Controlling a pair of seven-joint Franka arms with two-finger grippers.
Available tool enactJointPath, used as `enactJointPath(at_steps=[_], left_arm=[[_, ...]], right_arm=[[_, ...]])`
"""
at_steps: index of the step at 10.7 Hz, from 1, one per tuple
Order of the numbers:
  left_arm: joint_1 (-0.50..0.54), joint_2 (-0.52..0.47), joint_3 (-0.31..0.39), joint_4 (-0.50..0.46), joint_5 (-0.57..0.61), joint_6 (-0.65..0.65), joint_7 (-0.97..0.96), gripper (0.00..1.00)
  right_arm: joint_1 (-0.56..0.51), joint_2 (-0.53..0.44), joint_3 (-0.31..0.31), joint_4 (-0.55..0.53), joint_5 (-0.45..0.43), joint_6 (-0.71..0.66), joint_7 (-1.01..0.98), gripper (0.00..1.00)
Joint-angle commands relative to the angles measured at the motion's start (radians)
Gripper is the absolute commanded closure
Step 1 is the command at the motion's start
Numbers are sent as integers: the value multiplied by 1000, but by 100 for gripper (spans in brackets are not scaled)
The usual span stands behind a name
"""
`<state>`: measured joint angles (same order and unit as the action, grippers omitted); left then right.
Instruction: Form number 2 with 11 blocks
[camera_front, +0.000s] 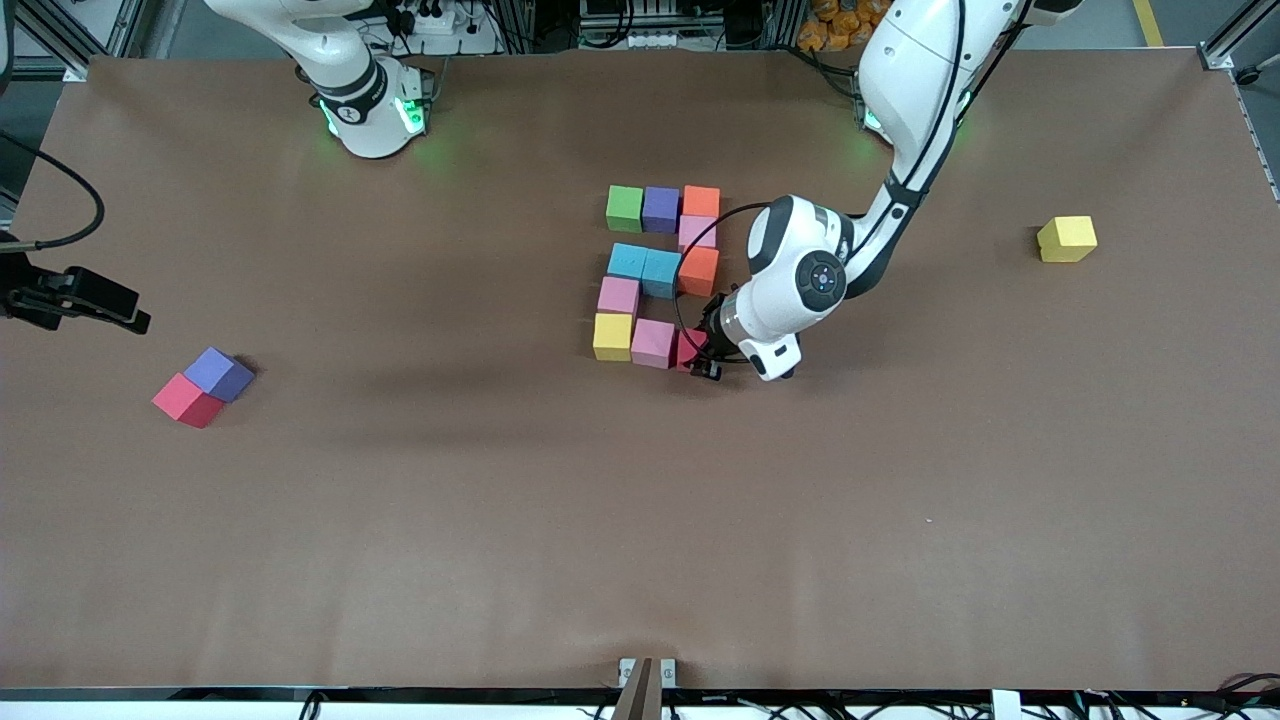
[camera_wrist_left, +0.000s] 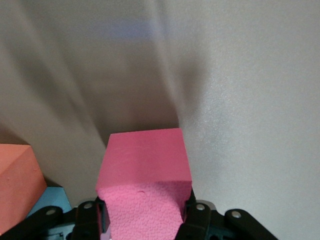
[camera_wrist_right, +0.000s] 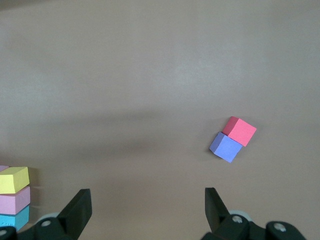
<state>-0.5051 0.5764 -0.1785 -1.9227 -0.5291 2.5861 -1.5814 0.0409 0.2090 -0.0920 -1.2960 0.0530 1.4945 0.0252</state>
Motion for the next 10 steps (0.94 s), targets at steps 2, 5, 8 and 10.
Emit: enactJointPath(at_steps=[2,5,8,10], left_arm=[[-23,11,16,19,28,-1,-48,58],[-23,10,16,19,28,-1,-57,58],[-26,11,16,21,28,-1,-58,58],[-30,11,16,21,28,0,-58,58]], right_arm=[[-26,0,41,14,-5,-13,-2,0],[-24,-2,41,14,-5,-17,1,0],[-26,0,41,12,-5,-16,-1,0],[-26,0,41,12,-5,-16,-4,0]])
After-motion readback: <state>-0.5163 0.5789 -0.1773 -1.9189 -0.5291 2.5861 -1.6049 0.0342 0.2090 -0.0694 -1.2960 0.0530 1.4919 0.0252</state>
